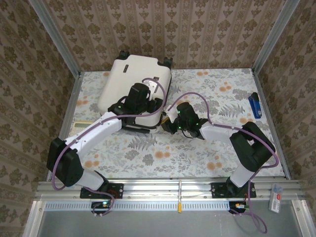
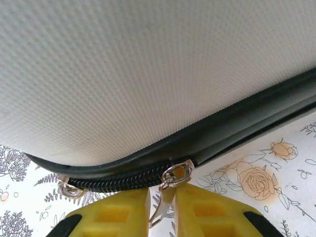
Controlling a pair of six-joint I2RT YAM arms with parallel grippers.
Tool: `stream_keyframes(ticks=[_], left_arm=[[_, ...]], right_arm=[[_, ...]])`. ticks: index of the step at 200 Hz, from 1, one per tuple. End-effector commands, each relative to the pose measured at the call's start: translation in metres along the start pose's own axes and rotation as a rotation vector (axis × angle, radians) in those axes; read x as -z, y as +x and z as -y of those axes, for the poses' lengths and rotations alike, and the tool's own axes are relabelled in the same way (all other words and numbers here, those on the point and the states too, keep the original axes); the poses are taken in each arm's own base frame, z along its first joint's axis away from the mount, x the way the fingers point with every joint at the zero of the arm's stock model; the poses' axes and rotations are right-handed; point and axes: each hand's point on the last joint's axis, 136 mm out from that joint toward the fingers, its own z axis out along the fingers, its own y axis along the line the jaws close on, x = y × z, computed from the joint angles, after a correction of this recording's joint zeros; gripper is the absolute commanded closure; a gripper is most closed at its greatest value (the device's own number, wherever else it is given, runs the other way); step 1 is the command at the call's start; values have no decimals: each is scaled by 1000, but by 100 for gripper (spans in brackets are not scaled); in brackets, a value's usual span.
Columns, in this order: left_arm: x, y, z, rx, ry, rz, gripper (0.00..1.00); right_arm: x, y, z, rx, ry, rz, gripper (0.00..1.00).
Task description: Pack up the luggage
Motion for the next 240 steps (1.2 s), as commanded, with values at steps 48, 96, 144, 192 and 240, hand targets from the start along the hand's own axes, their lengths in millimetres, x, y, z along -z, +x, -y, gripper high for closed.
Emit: stream_keyframes(ticks=[48,96,144,192,240], left_arm=[[-4,102,13,20,61,-358,39],[-1,105,9,21,40,-378,39],[5,104,6,23,27,-387,39],[7,103,4,17,16,-397,39],[2,105,6,25,21,-406,39]], right_arm=[[-12,-14,30,46,80,77,75],[-11,-31,23,57,14,138,74],[-13,-35,8,64,-73,148,75],[-11,-30,-9,73,-133,136,77],[-5,-28,-22,88,-156,129,83]])
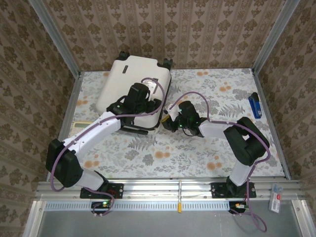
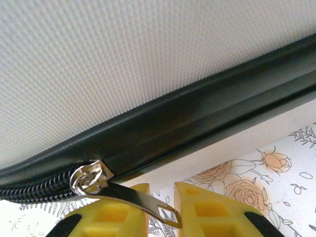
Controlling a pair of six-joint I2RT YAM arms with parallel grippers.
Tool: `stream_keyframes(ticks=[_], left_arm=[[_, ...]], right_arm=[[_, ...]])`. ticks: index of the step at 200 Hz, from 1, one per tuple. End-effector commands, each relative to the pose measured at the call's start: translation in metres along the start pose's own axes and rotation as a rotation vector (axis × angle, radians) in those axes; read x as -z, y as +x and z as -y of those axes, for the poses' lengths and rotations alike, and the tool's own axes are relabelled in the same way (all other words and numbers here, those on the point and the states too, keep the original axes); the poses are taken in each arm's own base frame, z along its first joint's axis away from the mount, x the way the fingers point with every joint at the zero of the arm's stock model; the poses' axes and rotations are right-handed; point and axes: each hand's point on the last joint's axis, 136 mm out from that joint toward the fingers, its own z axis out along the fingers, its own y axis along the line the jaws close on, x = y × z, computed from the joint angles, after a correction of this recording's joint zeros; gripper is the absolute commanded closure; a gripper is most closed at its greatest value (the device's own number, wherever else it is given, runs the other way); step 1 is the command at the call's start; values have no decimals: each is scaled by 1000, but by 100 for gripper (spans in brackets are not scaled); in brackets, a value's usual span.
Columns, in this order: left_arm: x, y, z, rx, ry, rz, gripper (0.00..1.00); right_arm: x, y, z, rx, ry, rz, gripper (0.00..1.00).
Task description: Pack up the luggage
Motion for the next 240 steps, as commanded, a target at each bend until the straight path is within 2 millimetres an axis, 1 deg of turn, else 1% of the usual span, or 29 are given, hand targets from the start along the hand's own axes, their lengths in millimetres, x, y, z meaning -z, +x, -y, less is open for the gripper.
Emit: stream_keyframes(ticks=[1,15,38,47,59,71,102,123,135,151,193,220,240], left_arm=[[-9,99,9,16,36,-362,39],[-11,100,10,18,39,-365,39],[-12,100,10,22,40,-363,39],[-12,100,10,24,42,-361,39],[-12,101,10,24,43,-361,39],[-12,101,10,25,45,-360,39],[-12,101,11,24,45,-360,39],[-11,101,11,27,45,-357,39],[-10,101,11,27,46,-356,39],[-10,102,10,28,41,-358,39],[-8,103,9,29,40,-354,39],[-9,102,9,30,40,-352,39],[-9,102,9,29,42,-351,39]], right_arm=[[5,-32,-33,77,-110,93,83],[6,-32,-35,79,-112,93,87],[6,-32,-36,77,-107,91,89],[6,-33,-36,74,-105,94,87],[5,-33,-33,63,-87,95,80],[5,-33,-31,63,-73,99,77],[4,-39,-20,67,-18,103,74],[3,-43,-18,75,-14,109,74],[3,-45,-17,78,-11,110,78],[4,-48,-15,81,-4,117,87],[6,-47,-10,76,19,117,94],[8,-45,-9,74,23,118,96],[8,-46,-8,75,26,123,100]])
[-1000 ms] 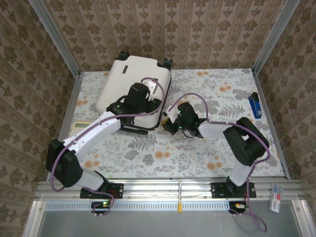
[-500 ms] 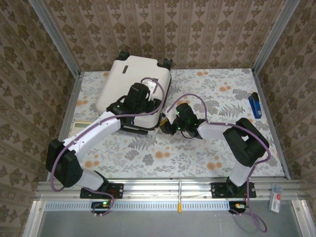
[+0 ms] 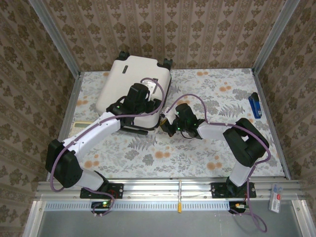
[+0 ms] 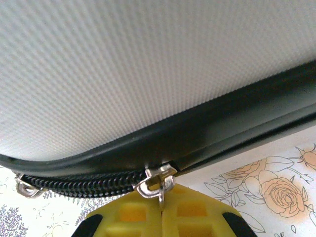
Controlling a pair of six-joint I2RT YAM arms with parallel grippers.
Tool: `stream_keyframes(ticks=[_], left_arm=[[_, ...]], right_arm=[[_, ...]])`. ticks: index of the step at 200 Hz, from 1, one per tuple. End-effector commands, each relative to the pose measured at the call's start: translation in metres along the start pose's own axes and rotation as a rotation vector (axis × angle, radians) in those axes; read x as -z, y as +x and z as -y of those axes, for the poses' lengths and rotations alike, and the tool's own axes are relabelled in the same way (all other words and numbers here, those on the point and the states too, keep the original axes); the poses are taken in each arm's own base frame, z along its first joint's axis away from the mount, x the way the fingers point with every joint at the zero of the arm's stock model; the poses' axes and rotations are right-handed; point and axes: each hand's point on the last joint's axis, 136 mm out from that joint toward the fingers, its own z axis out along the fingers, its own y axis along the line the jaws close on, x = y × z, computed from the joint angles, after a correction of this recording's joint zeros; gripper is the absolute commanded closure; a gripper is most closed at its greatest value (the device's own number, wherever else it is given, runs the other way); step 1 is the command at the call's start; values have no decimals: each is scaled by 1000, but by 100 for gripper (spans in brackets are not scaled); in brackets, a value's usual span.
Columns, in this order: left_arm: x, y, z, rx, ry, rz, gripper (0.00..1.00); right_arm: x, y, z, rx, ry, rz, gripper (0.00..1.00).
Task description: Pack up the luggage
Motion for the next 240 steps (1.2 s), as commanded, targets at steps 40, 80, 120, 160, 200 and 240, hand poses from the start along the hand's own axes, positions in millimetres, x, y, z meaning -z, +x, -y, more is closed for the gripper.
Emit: stream_keyframes(ticks=[40,80,120,160,200,240], left_arm=[[-8,104,7,18,35,-360,39],[-11,104,7,28,32,-362,39],[-17,105,8,42,33,-369,39],[-20,104,9,53,42,-368,39],[-23,104,10,60,49,-368,39],[-27,106,10,71,52,-371,39]], right_arm=[[16,-54,6,71,38,162,100],[17,-45,-11,89,-12,153,100],[14,-34,-38,122,-50,129,100],[6,-25,-59,147,-80,99,100],[4,-18,-79,193,-92,76,100],[0,-9,-100,253,-101,44,100]])
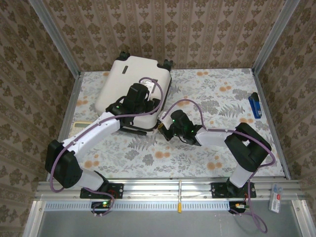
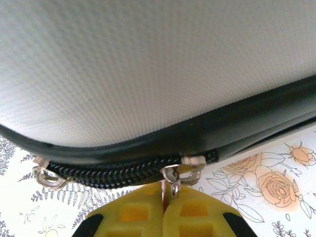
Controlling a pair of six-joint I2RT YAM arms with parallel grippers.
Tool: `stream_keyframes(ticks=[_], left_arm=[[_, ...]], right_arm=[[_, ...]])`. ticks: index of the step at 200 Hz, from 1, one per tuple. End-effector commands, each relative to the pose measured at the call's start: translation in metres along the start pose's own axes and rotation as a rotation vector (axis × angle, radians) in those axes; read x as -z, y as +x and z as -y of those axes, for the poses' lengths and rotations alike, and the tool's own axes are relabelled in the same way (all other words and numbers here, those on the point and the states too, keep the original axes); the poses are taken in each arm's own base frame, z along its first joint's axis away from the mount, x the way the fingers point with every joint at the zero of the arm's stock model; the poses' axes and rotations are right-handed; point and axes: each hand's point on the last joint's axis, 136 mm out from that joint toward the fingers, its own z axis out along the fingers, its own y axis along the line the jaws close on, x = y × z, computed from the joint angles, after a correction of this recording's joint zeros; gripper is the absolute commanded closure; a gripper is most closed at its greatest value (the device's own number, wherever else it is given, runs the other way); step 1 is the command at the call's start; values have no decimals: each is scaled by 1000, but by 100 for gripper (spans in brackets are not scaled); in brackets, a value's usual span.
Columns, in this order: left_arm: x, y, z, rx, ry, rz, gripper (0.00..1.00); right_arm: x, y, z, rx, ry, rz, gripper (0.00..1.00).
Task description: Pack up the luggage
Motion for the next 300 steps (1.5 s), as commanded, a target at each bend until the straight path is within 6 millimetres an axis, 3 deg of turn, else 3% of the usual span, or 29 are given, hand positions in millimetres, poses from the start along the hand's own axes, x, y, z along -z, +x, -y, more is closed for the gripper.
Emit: stream_keyframes(ticks=[1,75,126,147,166,185,227,252,271,300], left_arm=[[-26,102,9,23,58,-360,39],[-33,105,9,51,70,-367,39],[-38,107,9,64,83,-372,40],[-40,110,9,67,86,-379,40],[-37,109,6,70,70,-378,40],[-23,103,-8,59,8,-362,40],[38,82,-51,93,-110,-260,30],[61,100,-78,159,-180,-286,31],[76,116,-87,197,-225,-286,32],[103,129,-105,276,-288,-225,32]], right_arm=[[10,-19,-74,152,-215,71,100],[18,-18,-107,246,-240,108,100],[25,-15,-141,280,-337,131,100],[16,-18,-125,208,-272,125,100],[8,-22,-92,106,-159,124,100],[5,-24,-68,22,-94,123,100],[8,-32,-55,-24,-36,154,100],[6,-36,-49,-40,11,147,100],[8,-39,-48,-40,22,153,100],[8,-39,-61,1,-27,149,100]])
